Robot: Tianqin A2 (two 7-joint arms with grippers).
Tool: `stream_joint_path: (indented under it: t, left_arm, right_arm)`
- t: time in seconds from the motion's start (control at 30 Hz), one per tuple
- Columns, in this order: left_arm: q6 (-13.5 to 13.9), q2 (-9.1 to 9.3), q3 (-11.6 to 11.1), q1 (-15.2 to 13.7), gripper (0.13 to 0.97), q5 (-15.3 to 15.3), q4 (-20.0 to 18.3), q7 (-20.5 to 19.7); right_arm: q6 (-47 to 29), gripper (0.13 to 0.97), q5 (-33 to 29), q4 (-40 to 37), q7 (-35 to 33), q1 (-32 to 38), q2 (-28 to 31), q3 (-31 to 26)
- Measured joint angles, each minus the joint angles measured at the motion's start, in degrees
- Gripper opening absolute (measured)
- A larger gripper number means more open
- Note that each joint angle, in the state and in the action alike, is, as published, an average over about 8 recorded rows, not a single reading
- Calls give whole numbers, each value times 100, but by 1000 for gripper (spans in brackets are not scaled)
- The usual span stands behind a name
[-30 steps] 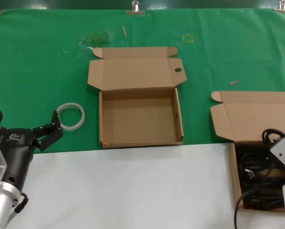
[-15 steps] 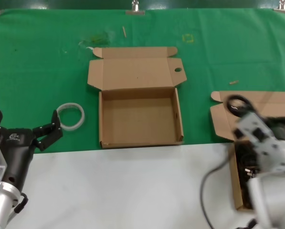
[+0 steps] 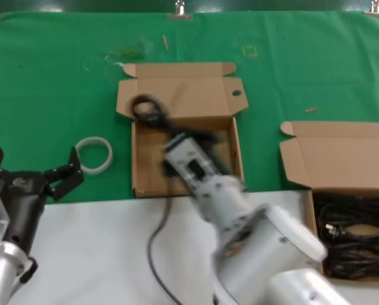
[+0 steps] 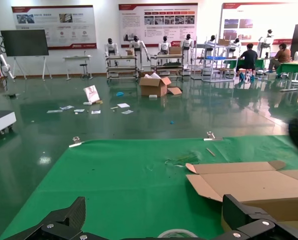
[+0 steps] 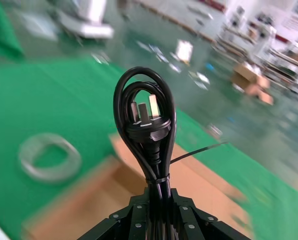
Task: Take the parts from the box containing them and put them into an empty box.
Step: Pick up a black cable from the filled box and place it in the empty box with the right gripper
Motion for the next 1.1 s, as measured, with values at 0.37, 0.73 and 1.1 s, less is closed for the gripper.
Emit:
stream_joint_path:
  t: [0.37,0.73,1.1]
  left_arm:
    - [0,0,0,0,966,0,0,1]
    - [0,0,0,0,966,0,0,1]
    - [0,0,0,0,966,0,0,1]
  right_arm:
    - [-24,207,0,-432,1376,550,77,-1256]
    - [175,207,0,-414,1245,310,227,-925]
    - [112,207,0,-448,1635,372,491,-1092]
